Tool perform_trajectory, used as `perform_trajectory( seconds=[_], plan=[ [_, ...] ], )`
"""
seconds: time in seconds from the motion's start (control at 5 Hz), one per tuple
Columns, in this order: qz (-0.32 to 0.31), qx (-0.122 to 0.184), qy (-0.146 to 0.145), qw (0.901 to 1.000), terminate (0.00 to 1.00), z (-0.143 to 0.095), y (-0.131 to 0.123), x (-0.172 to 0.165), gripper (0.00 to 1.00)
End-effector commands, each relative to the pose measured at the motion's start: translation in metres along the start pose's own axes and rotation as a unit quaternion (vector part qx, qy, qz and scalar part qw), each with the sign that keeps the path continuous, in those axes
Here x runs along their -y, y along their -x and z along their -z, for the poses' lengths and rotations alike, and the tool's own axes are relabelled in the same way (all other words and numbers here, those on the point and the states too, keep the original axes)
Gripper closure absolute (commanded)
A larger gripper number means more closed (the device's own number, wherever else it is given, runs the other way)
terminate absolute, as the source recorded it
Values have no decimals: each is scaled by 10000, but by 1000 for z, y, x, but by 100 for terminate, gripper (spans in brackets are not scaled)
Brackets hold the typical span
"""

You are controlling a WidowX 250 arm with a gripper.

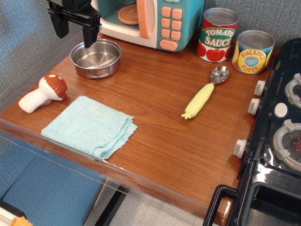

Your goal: Move the blue cloth to the far corner of the table

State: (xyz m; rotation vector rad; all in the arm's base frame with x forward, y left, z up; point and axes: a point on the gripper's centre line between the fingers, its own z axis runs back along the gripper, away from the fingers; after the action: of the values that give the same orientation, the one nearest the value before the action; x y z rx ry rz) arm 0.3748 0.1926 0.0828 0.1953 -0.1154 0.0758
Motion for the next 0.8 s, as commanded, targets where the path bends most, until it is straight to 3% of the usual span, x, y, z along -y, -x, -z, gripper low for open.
perform_trajectory(
  seconds=[0.0,0.2,0.4,0.6],
  plan=[
    [0,0,0,10000,0,0,0,0,0],
    [176,370,-259,9988,0,-31,19,14,0],
    [683,451,-110,9966,0,-34,49,33,0],
    [850,315,51,9959,0,-23,81,43,0]
  ],
)
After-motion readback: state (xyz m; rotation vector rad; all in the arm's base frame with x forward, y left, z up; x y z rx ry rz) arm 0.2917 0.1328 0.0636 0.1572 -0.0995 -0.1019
